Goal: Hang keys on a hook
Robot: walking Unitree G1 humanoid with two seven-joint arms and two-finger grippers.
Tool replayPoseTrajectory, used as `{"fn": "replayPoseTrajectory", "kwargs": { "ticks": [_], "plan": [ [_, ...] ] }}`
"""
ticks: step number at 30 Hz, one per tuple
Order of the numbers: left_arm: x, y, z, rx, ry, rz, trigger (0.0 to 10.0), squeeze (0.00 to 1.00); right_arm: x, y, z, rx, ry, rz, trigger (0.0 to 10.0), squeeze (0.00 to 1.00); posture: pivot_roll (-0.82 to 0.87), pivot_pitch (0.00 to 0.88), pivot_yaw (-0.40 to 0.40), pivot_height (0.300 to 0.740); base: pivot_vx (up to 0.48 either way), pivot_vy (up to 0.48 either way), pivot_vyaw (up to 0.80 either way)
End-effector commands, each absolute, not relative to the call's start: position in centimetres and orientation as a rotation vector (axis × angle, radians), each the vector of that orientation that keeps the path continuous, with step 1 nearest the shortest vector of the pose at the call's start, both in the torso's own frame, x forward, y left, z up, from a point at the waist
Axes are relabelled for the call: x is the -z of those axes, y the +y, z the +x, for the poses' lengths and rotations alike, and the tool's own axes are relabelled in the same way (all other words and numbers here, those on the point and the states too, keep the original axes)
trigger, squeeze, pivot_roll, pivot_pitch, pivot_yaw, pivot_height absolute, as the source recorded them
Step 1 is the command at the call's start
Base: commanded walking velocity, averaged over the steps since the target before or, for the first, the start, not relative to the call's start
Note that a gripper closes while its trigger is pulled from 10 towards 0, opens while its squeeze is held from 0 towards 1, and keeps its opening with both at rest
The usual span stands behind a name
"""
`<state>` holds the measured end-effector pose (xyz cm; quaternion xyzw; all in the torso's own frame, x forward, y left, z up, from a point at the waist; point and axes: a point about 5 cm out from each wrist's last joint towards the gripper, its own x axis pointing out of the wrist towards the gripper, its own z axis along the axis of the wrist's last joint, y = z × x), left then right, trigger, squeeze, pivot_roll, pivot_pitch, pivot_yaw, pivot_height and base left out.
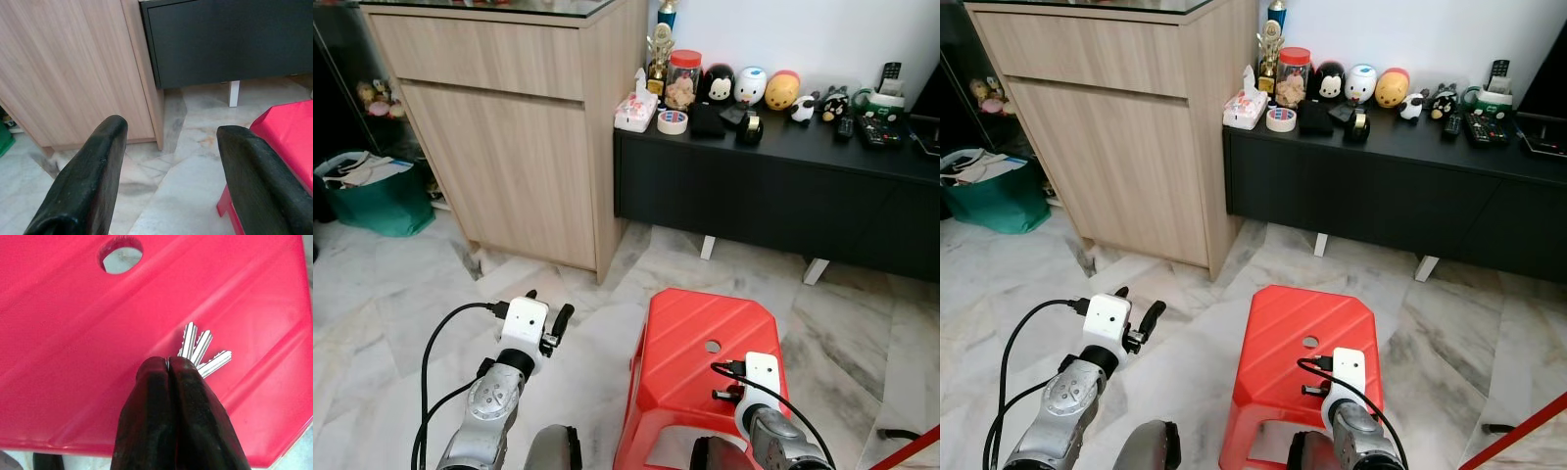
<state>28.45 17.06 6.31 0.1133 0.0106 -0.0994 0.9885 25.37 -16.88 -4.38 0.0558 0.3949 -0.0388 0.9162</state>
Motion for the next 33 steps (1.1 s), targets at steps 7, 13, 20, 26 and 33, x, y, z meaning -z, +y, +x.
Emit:
{"fn": "replayPoseTrajectory", "kwargs": {
  "ticks": [7, 13, 20, 26, 33],
  "plan": [
    [-6.04, 17.01, 28.35, 0.204, 0.029, 0.231, 10.0, 0.00, 4.90, -17.35, 24.71, 0.089, 0.861, 0.104, 10.0, 1.00, 0.08, 0.000, -0.042, 0.605, 0.000, 0.000, 0.00],
    [-5.87, 17.01, 28.21, 0.206, 0.034, 0.230, 10.0, 0.00, 4.67, -17.64, 24.97, 0.091, 0.828, 0.106, 10.0, 0.00, 0.08, 0.000, -0.041, 0.605, 0.000, 0.000, 0.00],
    [-5.82, 17.02, 28.14, 0.209, 0.036, 0.229, 10.0, 0.00, 4.19, -17.66, 25.51, 0.081, 0.770, 0.125, 10.0, 0.00, 0.08, 0.000, -0.040, 0.605, 0.000, 0.000, 0.00],
    [-5.76, 16.98, 28.14, 0.211, 0.039, 0.228, 10.0, 0.00, 4.14, -17.81, 25.61, 0.082, 0.782, 0.116, 10.0, 0.00, 0.08, 0.000, -0.041, 0.605, 0.000, 0.000, 0.00],
    [-5.73, 17.00, 28.11, 0.210, 0.040, 0.230, 10.0, 0.00, 4.10, -18.06, 25.63, 0.082, 0.784, 0.107, 10.0, 0.00, 0.08, 0.000, -0.041, 0.605, 0.000, 0.000, 0.00]
  ]
}}
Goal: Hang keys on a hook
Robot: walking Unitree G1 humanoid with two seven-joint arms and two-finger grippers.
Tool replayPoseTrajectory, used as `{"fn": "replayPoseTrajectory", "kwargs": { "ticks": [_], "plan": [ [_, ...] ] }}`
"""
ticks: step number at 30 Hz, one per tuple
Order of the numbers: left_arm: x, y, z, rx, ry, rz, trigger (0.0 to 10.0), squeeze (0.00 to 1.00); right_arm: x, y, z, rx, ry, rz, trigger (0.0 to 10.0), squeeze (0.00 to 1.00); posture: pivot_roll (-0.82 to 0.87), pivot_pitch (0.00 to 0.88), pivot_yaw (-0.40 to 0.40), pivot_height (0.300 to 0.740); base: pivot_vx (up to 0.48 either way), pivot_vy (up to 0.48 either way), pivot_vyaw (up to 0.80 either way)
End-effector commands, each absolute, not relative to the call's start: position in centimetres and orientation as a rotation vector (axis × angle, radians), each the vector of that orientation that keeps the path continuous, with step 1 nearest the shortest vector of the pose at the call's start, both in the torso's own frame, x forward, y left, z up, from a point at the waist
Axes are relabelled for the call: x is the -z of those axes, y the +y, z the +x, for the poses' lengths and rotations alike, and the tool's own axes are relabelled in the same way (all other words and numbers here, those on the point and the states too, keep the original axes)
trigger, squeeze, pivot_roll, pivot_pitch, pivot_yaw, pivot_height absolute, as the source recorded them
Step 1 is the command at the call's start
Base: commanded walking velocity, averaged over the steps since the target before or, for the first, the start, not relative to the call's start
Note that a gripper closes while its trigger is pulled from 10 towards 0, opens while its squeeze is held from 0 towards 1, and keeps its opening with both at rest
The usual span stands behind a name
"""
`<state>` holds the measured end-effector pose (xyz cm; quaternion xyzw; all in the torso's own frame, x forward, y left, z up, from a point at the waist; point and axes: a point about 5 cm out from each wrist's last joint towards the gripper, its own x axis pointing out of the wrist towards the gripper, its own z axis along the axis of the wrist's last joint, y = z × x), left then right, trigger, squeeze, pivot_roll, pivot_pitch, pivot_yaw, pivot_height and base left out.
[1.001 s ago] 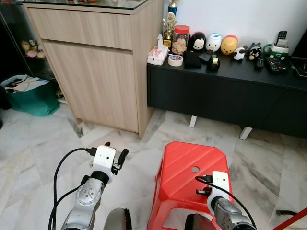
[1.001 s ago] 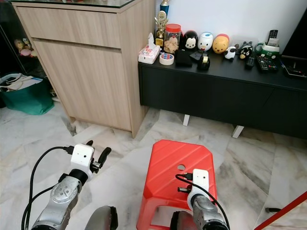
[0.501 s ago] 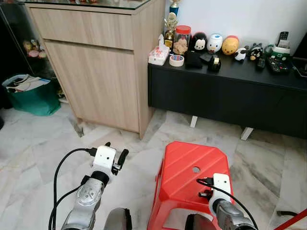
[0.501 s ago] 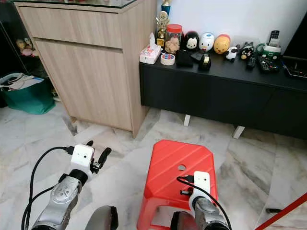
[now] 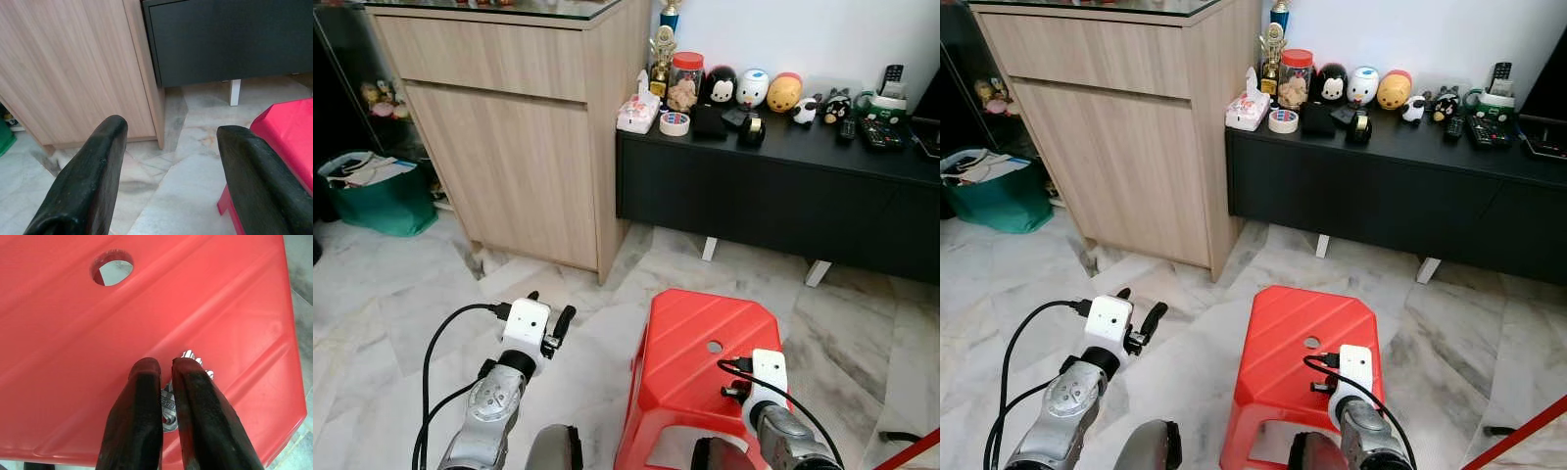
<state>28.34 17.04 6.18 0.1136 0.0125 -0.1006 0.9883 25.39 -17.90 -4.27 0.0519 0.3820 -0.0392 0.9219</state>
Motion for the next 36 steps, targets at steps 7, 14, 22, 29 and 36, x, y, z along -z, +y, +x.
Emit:
{"fn": "replayPoseTrajectory", "kwargs": {
  "ticks": [7, 14, 22, 29, 36],
  "plan": [
    [-5.77, 16.97, 28.15, 0.212, 0.038, 0.232, 10.0, 0.00, 3.97, -17.75, 25.87, 0.051, 0.794, 0.107, 10.0, 0.00, 0.08, 0.000, -0.042, 0.605, 0.000, 0.000, 0.00],
    [-5.80, 16.96, 28.16, 0.214, 0.037, 0.238, 10.0, 0.00, 3.63, -17.43, 26.31, 0.035, 0.779, 0.115, 10.0, 0.01, 0.08, 0.000, -0.043, 0.605, 0.000, 0.000, 0.00],
    [-5.80, 16.94, 28.16, 0.215, 0.037, 0.240, 10.0, 0.00, 3.42, -17.24, 26.59, 0.013, 0.784, 0.109, 10.0, 0.00, 0.08, 0.000, -0.043, 0.605, 0.000, 0.000, 0.00],
    [-5.79, 16.93, 28.20, 0.215, 0.037, 0.239, 10.0, 0.00, 3.49, -17.31, 26.52, 0.003, 0.803, 0.098, 10.0, 0.00, 0.08, 0.000, -0.044, 0.605, 0.000, 0.000, 0.00],
    [-5.81, 16.97, 28.20, 0.214, 0.036, 0.240, 10.0, 0.00, 3.57, -17.34, 26.42, -0.002, 0.821, 0.093, 10.0, 0.00, 0.09, 0.000, -0.044, 0.605, 0.000, 0.000, 0.00]
  ]
}}
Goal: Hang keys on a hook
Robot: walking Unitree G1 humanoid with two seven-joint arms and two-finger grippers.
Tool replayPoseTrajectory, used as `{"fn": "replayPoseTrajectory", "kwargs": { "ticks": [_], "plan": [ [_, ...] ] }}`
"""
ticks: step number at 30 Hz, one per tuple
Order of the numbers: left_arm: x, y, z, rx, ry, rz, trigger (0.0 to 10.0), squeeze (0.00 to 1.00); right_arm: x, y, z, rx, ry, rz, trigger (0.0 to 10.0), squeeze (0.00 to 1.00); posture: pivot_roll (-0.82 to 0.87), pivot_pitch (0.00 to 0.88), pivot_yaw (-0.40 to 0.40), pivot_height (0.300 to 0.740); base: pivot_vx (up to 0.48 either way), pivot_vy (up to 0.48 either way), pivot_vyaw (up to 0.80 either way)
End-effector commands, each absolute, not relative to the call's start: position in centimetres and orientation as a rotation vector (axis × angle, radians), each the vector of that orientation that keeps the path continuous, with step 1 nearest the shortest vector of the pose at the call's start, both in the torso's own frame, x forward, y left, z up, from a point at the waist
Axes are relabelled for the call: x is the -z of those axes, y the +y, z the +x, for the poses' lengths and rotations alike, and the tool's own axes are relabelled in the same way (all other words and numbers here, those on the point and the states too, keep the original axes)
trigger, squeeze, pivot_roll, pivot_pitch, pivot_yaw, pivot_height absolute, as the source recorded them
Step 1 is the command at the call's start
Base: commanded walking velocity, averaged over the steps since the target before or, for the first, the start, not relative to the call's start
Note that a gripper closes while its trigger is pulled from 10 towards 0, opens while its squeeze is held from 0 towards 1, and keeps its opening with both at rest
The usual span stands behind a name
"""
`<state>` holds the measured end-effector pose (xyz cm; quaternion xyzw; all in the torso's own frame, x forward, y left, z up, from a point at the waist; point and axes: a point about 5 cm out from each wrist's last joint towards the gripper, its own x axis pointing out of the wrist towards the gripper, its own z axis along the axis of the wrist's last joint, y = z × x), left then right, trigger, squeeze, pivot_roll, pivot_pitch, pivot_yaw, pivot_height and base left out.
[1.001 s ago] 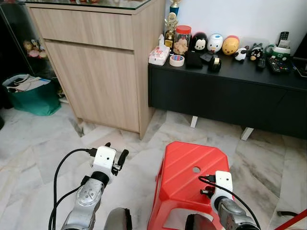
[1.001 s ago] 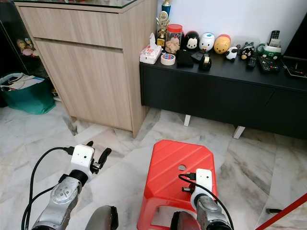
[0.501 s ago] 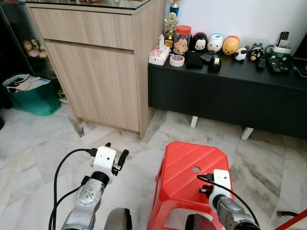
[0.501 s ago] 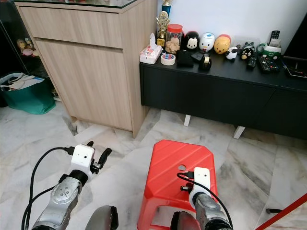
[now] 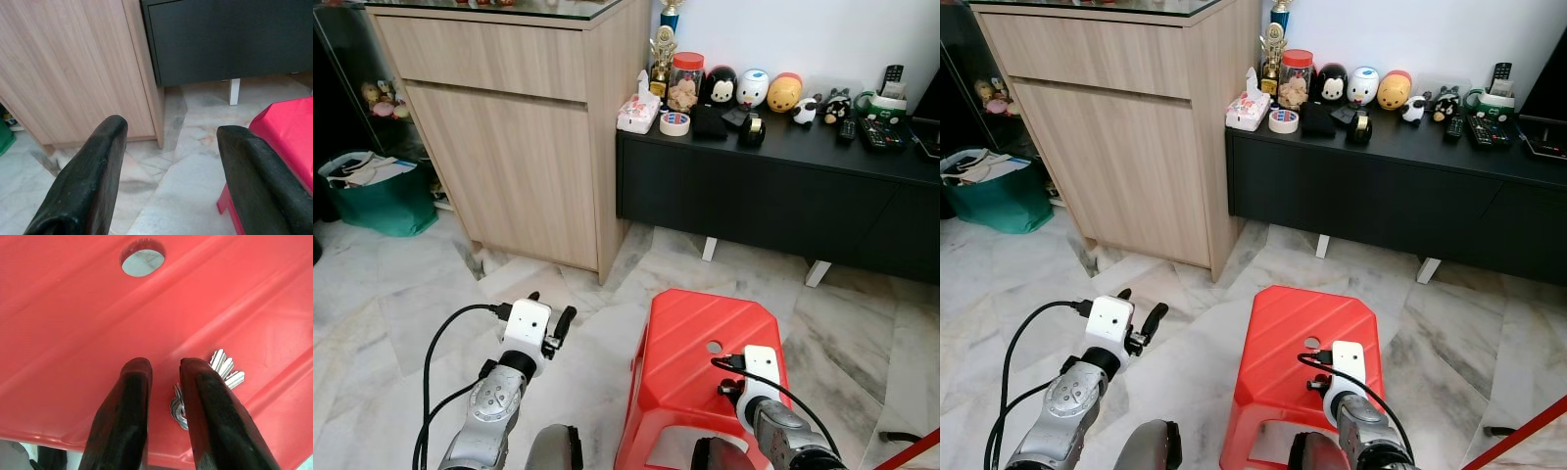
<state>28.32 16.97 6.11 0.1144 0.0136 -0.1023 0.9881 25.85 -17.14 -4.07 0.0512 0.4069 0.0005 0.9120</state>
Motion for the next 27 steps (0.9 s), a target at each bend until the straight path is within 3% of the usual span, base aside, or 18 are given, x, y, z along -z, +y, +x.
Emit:
{"fn": "replayPoseTrajectory", "kwargs": {
  "ticks": [1, 27],
  "plan": [
    [-5.81, 16.99, 28.19, 0.214, 0.037, 0.240, 10.0, 0.00, 3.58, -17.35, 26.41, -0.001, 0.822, 0.092, 10.0, 0.00, 0.09, 0.000, -0.044, 0.605, 0.000, 0.000, 0.00],
    [-5.62, 16.85, 28.05, 0.235, 0.044, 0.268, 10.0, 0.00, 4.02, -17.49, 25.84, 0.016, 0.863, 0.087, 10.0, 0.00, 0.09, 0.000, -0.040, 0.605, 0.000, 0.000, 0.00]
  ]
}}
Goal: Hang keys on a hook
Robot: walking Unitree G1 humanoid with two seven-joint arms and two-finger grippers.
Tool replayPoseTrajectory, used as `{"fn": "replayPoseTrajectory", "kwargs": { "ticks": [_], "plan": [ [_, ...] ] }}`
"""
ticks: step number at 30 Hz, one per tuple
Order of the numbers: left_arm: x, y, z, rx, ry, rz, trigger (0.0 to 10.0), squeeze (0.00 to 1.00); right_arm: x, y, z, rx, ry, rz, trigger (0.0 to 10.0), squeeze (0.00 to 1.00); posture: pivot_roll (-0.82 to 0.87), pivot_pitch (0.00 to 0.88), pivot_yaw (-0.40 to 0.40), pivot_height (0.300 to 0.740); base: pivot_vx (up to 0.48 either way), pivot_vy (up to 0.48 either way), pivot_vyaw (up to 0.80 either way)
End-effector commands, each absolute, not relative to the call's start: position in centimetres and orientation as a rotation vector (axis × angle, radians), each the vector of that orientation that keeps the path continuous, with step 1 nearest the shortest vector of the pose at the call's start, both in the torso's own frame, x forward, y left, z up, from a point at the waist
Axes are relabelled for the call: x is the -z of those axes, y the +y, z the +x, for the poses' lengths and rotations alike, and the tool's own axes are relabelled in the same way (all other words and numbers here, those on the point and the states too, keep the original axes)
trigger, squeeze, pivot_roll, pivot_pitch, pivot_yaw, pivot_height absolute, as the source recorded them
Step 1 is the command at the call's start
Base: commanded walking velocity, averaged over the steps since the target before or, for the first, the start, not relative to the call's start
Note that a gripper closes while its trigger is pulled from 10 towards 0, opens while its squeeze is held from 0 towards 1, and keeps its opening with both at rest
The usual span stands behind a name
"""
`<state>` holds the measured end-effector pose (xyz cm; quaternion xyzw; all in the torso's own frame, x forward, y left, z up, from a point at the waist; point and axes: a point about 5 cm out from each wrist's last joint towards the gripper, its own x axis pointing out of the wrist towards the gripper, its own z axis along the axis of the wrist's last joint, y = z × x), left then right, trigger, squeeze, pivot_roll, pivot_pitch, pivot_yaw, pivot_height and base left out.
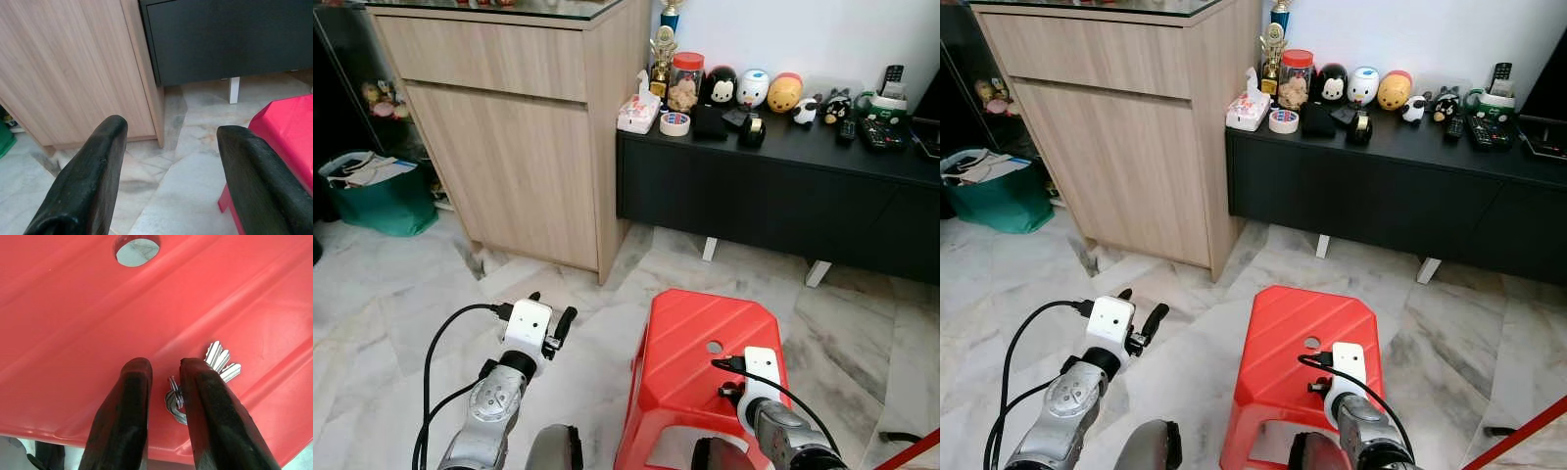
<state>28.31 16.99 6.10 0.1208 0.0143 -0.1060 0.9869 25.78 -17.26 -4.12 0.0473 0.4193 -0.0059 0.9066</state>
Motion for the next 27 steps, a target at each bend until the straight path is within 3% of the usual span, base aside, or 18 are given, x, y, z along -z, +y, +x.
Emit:
{"fn": "replayPoseTrajectory", "kwargs": {
  "ticks": [1, 12, 13, 14, 27],
  "plan": [
    [-5.60, 16.85, 28.03, 0.235, 0.044, 0.268, 10.0, 0.00, 4.08, -17.48, 25.77, 0.014, 0.869, 0.085, 10.0, 0.00, 0.09, 0.000, -0.040, 0.605, 0.000, 0.000, 0.00],
    [-5.50, 16.84, 27.95, 0.238, 0.049, 0.271, 10.0, 0.00, 4.23, -17.48, 25.58, 0.016, 0.880, 0.082, 9.8, 0.00, 0.09, 0.000, -0.039, 0.605, 0.000, 0.000, 0.00],
    [-5.48, 16.82, 27.93, 0.239, 0.049, 0.272, 10.0, 0.00, 4.22, -17.49, 25.59, 0.016, 0.879, 0.082, 2.1, 0.00, 0.09, 0.000, -0.039, 0.605, 0.000, 0.000, 0.00],
    [-5.48, 16.81, 27.93, 0.240, 0.050, 0.273, 10.0, 0.00, 4.22, -17.49, 25.59, 0.016, 0.879, 0.082, 0.0, 0.00, 0.09, 0.000, -0.039, 0.605, 0.000, 0.000, 0.00],
    [-5.39, 16.84, 27.92, 0.242, 0.054, 0.280, 10.0, 0.00, 4.27, -17.56, 25.52, 0.017, 0.884, 0.079, 0.0, 0.00, 0.09, 0.000, -0.038, 0.605, 0.000, 0.000, 0.00]
  ]
}}
